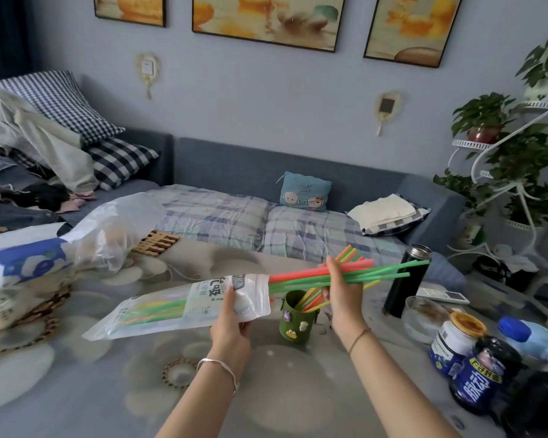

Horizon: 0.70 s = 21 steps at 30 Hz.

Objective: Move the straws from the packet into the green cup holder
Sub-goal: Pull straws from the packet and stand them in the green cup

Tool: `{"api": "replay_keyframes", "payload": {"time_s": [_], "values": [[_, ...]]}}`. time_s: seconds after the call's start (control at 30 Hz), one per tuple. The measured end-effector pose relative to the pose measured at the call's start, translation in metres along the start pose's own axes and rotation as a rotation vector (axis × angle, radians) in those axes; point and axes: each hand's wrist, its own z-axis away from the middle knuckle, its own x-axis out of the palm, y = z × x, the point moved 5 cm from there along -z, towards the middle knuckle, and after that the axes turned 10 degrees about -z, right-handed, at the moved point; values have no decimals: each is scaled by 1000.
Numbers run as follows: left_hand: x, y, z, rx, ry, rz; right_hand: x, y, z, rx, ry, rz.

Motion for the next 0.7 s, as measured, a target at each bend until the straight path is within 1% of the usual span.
{"api": "replay_keyframes", "payload": {"time_s": [0.13,0.27,0.4,0.5,0.7], "values": [[-8,4,-11,23,58,28,-20,-17,-25,-65,104,-34],[-8,3,-17,38,108,20,-33,-31,-48,-124,163,-20],[-5,0,-17,39,113,-8,-40,-40,-66,-178,154,19],[-2,-3,-20,43,102,-28,-44,-47,-78,-228,125,95],[-3,-8,-24,42,111,-41,-39,-69,-86,-430,121,308]]}}
